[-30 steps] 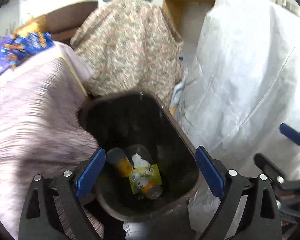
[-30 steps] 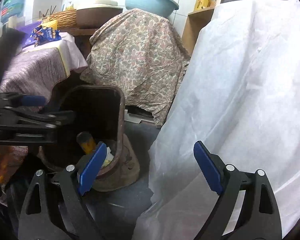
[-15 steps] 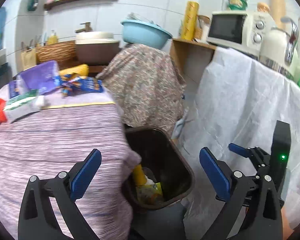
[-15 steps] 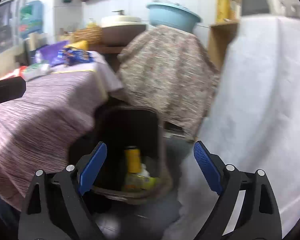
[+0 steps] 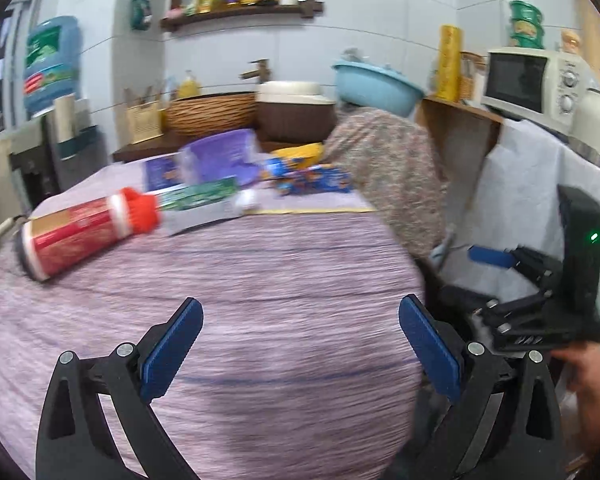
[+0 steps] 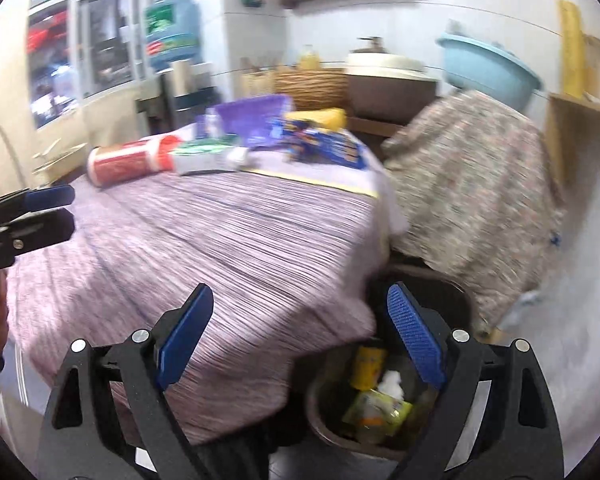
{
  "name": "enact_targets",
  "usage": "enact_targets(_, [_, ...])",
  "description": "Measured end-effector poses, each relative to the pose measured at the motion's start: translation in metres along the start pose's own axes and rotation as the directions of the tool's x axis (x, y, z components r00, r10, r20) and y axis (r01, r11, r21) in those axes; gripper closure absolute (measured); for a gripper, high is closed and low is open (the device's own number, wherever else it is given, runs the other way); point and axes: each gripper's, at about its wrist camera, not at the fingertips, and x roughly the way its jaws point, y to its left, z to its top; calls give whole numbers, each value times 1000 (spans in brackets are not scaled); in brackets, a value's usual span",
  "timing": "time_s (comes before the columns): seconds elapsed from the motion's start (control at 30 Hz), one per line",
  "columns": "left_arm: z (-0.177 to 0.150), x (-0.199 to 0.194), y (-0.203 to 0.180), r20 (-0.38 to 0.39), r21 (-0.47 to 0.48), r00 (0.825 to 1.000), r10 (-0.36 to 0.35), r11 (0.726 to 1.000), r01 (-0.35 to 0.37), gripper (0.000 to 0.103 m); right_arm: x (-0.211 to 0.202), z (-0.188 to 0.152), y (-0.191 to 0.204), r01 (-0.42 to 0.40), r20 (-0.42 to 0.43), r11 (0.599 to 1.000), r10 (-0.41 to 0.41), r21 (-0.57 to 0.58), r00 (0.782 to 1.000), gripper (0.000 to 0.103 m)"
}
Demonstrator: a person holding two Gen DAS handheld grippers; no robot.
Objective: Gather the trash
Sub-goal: 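Reach the right gripper to the red coffee cup and close on it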
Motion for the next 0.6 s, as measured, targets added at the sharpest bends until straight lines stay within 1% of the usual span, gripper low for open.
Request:
enact_targets(0.13, [-3, -4, 44, -26, 0, 998, 60, 998, -60, 6, 14, 14, 28, -61, -8, 997, 60, -55, 998, 15])
enact_targets(0.2, [-5, -3, 68, -45, 17, 992, 114, 993, -114, 6, 21, 20, 41, -93, -19, 993, 92, -74, 996, 15])
enact_targets(0.23, [-7, -3, 79, -58, 22, 987, 152, 988, -151, 6, 25, 24, 48, -119, -29, 990, 117, -80, 993, 15])
enact_targets(0.3, [-10, -4, 98, -72, 2, 979, 190, 982, -191, 6, 33, 32, 59, -170, -41, 982, 167, -87, 985, 15])
enact_targets(0.33, [-13, -8, 108, -74, -29, 979, 190, 981, -192, 6, 36, 36, 64, -195, -48, 976, 191, -95, 980, 15])
enact_targets(0.37, [-16, -11, 115, -72, -55, 980, 185, 980, -190, 6, 43, 45, 76, -248, -68, 961, 242, -122, 968, 15])
enact_targets(0.4, [-19, -15, 122, -66, -83, 981, 183, 979, -188, 6, 48, 52, 86, -278, -80, 949, 268, -151, 960, 15])
enact_targets(0.47, [-26, -24, 132, -48, -125, 978, 203, 970, -207, 6, 60, 68, 112, -312, -95, 919, 298, -239, 950, 15])
enact_targets(0.5, [-30, -28, 135, -46, -135, 975, 218, 966, -222, 6, 66, 76, 126, -332, -109, 899, 314, -286, 943, 14])
enact_targets(0.57, [-36, -36, 143, -45, -162, 970, 237, 957, -241, 6, 81, 94, 160, -388, -144, 842, 360, -376, 922, 9])
enact_targets(0.6, [-39, -40, 147, -46, -179, 971, 233, 955, -238, 6, 91, 103, 180, -425, -170, 804, 390, -416, 905, 9])
